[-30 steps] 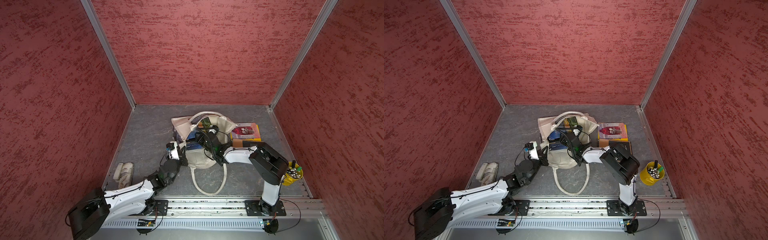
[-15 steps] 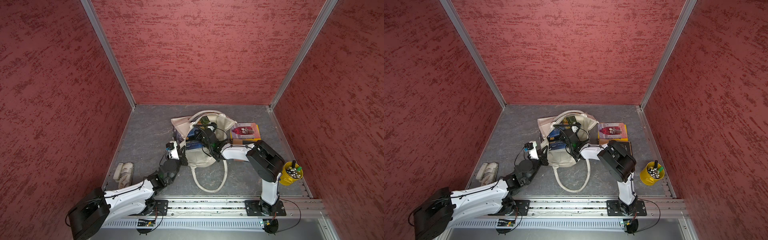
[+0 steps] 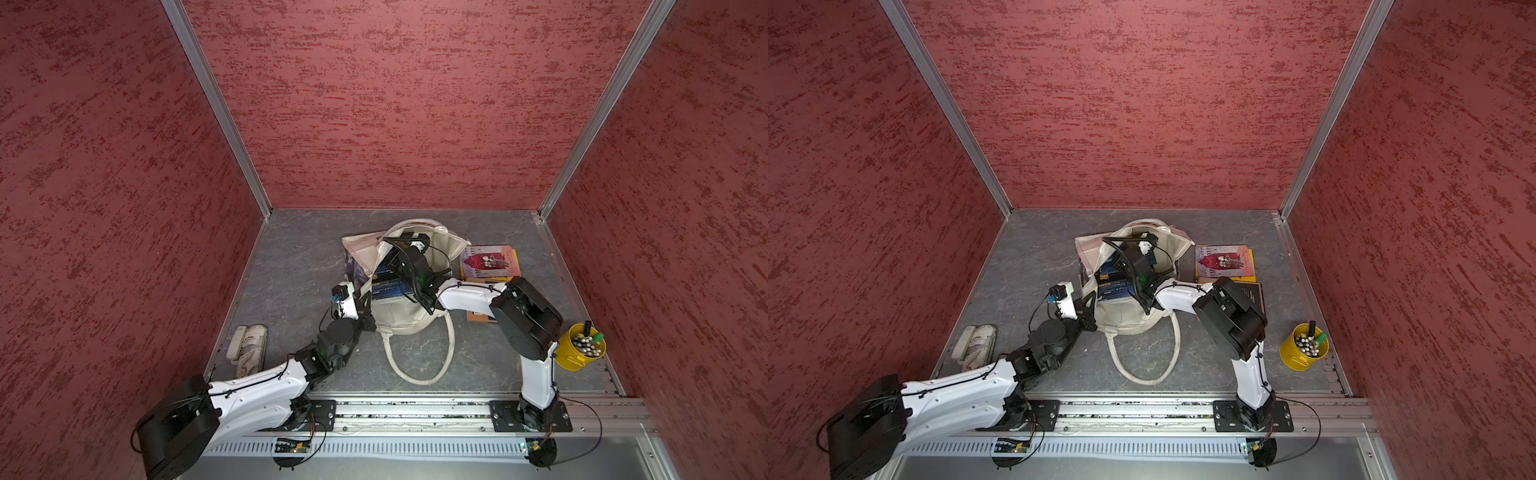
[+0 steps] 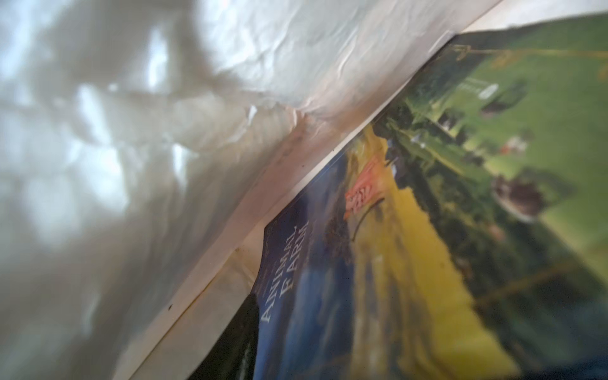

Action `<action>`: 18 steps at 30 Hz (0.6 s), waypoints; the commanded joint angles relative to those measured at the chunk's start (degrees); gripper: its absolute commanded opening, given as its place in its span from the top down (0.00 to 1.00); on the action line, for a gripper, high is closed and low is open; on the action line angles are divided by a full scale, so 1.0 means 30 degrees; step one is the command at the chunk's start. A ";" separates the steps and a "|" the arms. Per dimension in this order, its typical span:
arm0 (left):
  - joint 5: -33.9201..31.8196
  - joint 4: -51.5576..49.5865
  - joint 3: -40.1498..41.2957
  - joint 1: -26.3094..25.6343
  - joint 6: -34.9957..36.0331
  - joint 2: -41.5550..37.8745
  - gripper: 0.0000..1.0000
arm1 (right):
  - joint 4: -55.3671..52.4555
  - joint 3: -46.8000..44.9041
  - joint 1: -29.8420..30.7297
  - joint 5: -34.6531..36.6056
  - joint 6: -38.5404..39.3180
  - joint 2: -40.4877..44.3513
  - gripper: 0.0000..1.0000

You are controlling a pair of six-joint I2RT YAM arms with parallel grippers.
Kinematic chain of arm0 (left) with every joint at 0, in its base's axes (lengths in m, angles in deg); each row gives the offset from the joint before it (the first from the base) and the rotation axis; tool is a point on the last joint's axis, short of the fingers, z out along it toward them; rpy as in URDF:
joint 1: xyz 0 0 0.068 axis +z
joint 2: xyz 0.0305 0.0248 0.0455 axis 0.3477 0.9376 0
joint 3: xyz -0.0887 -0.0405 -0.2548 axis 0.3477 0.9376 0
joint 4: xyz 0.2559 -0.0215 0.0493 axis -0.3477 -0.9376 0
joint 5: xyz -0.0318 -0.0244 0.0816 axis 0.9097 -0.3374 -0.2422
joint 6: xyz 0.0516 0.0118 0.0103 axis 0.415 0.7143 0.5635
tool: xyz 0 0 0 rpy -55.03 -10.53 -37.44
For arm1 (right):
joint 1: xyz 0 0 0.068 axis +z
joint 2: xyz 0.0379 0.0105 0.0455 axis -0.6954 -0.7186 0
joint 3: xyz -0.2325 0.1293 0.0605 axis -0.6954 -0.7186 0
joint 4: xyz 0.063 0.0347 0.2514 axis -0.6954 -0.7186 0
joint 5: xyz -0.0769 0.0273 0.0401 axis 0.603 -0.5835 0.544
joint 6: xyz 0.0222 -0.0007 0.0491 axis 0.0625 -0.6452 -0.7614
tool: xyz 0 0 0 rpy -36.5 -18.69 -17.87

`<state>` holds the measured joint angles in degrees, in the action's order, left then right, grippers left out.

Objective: Take out the books from the canvas bag
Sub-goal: Pick up the book from the canvas bag.

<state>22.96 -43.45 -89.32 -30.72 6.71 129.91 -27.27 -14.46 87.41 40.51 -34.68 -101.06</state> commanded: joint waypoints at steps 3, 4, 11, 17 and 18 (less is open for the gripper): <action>0.0549 0.0599 -0.0076 -0.0028 0.0117 -0.0106 1.00 | 0.0358 0.1146 -0.0654 0.0211 -0.0126 -0.0896 0.67; 0.0549 0.0580 -0.0073 -0.0025 0.0124 -0.0118 1.00 | 0.0340 0.1173 -0.0707 0.0083 -0.0124 -0.0920 0.74; 0.0364 0.0456 -0.0077 -0.0021 0.0013 -0.0192 1.00 | 0.0789 0.0207 -0.0711 -0.1420 0.0474 0.0095 1.00; 0.0009 0.0103 -0.0186 -0.0012 -0.0220 -0.0191 1.00 | 0.0098 -0.1378 -0.0377 -0.1424 0.1735 0.2490 1.00; -0.0059 0.0010 -0.0211 -0.0028 -0.0220 -0.0165 1.00 | 0.0012 -0.1662 -0.0360 -0.1437 0.1823 0.2889 1.00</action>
<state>23.09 -43.84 -89.32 -30.72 6.36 129.91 -27.75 -18.25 85.77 36.27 -33.65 -97.80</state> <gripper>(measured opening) 0.064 0.109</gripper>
